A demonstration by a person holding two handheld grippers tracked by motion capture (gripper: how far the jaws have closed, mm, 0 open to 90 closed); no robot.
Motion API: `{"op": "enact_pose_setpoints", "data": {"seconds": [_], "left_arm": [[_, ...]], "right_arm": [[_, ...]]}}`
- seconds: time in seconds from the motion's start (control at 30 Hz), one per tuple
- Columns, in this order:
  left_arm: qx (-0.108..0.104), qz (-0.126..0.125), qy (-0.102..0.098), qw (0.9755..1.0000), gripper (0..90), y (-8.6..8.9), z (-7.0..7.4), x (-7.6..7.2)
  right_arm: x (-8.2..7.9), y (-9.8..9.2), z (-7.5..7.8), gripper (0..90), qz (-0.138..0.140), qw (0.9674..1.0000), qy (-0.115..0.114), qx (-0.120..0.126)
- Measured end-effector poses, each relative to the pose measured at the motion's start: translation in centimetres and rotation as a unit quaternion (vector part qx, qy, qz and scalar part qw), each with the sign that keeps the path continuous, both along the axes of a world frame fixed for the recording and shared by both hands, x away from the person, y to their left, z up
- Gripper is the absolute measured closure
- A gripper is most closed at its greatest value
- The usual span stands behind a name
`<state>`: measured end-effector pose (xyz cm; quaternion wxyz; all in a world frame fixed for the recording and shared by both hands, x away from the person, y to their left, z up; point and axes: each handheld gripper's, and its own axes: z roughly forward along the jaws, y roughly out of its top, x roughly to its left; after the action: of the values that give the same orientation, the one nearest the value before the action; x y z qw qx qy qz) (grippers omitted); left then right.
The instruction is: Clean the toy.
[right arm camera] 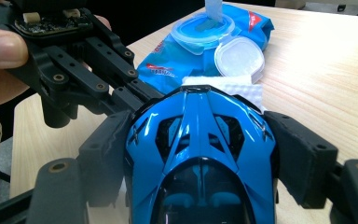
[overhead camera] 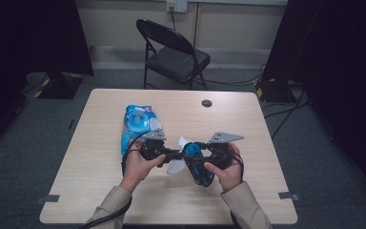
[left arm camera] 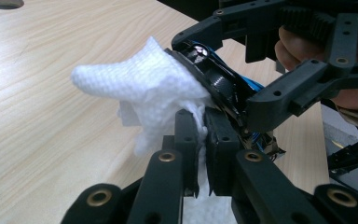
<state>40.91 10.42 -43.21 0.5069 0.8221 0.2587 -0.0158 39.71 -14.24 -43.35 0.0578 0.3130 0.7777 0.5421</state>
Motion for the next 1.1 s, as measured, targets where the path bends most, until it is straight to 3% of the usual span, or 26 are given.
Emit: {"op": "enact_pose_setpoints", "data": {"seconds": [0.3, 0.83, 1.1], "left_arm": [[0.009, -0.009, 0.001, 0.9999, 84.7, -0.4, -0.6, -0.4], [0.01, -0.036, 0.022, 0.9991, 84.6, -1.6, -2.8, -1.7], [0.03, -0.053, 0.029, 0.9977, 84.4, -2.5, -4.1, -2.4]], "right_arm": [[0.0, 0.1, 0.0, 26.1, 0.002, 1.0, 0.001, -0.001], [0.1, -0.2, 0.0, 26.2, -0.005, 1.0, 0.001, 0.003], [0.3, -0.4, -0.2, 26.1, -0.011, 0.9999, 0.003, 0.004]]}}
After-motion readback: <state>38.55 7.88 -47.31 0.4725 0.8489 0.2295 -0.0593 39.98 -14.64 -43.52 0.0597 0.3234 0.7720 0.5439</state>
